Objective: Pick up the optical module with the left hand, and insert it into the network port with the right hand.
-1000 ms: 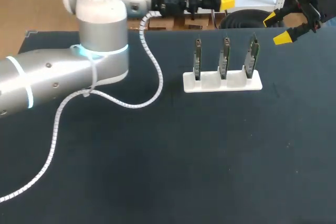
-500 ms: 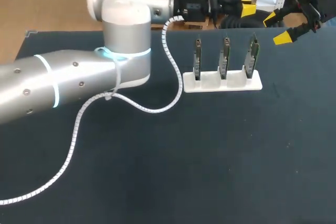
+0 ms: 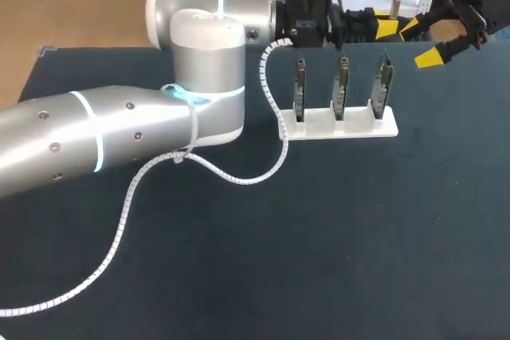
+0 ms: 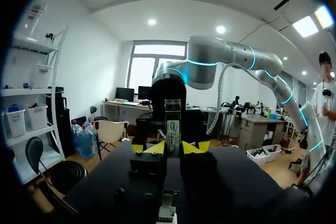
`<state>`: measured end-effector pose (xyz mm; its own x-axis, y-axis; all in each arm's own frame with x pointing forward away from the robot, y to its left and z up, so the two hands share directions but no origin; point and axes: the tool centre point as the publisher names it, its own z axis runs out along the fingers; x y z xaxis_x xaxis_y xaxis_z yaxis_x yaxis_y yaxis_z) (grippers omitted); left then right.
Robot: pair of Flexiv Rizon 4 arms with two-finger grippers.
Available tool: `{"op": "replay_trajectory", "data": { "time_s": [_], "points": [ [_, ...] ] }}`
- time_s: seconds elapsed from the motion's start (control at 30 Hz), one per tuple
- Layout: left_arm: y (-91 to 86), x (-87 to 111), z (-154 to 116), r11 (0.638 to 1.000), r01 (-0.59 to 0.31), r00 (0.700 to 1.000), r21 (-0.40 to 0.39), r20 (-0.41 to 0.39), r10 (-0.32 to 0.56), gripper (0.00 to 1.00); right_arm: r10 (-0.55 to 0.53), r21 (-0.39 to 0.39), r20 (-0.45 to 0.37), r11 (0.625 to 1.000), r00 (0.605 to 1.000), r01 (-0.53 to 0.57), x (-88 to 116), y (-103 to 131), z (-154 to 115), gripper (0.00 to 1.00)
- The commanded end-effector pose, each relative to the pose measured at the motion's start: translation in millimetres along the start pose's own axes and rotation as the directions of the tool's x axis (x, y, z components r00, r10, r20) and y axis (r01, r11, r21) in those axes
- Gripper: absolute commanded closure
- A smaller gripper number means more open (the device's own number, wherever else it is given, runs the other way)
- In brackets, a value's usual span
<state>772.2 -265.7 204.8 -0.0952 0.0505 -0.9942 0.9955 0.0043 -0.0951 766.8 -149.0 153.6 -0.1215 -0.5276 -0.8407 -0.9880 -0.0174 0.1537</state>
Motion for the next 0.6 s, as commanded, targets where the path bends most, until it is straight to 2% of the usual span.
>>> {"op": "replay_trajectory", "data": {
  "time_s": [0.03, 0.6],
  "points": [
    [-4.5, 2.2, 1, 1.0, 0.001, 1.0, -0.015, 0.007, -0.001, 1.0, -0.001, 0.003, 0.0, 1.0, 1.0, 0.001, 0, 1, 0, 0.0],
    [-8.5, 12.8, 0, 0.999, 0.017, 1.0, -0.028, -0.004, -0.017, 1.0, -0.001, 0.003, 0.0, 1.0, 1.0, 0.001, 0, 1, 0, 0.0]
  ]
}}
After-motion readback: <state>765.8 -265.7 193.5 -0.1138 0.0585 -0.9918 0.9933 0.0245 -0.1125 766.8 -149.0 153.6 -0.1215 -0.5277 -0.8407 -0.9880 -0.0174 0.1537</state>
